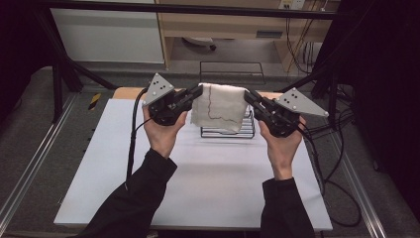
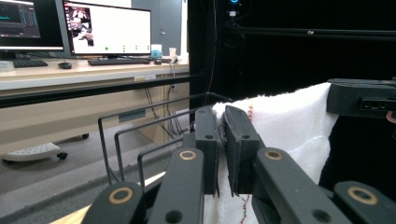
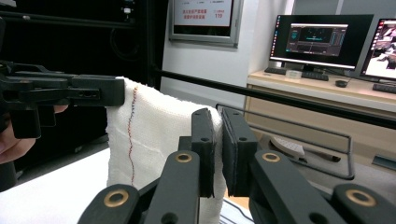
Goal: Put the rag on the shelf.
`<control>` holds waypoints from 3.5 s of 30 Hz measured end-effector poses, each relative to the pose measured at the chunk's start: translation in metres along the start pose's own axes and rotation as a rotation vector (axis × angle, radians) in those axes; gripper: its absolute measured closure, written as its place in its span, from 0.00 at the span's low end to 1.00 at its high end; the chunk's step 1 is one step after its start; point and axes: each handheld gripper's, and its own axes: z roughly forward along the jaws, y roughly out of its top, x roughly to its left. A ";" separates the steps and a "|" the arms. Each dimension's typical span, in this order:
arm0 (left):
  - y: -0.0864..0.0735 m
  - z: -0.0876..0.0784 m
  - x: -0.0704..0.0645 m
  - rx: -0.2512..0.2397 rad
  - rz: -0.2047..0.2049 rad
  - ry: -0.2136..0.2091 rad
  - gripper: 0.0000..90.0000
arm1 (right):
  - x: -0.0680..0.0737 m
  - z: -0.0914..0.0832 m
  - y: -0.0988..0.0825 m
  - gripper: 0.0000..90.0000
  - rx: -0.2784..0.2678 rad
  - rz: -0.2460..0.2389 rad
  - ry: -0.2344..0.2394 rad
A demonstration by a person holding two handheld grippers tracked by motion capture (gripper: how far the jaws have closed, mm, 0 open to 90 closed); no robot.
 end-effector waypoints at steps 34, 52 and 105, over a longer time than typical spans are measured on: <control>0.058 0.037 0.001 -0.055 0.024 0.012 0.94 | -0.031 0.010 0.054 0.94 -0.071 -0.028 -0.077; 0.080 0.058 0.013 -0.066 0.016 0.022 0.94 | -0.049 0.027 0.075 0.94 -0.076 -0.036 -0.100; 0.051 0.107 0.047 0.017 -0.015 0.063 0.94 | -0.094 0.083 0.048 0.94 0.021 -0.035 -0.084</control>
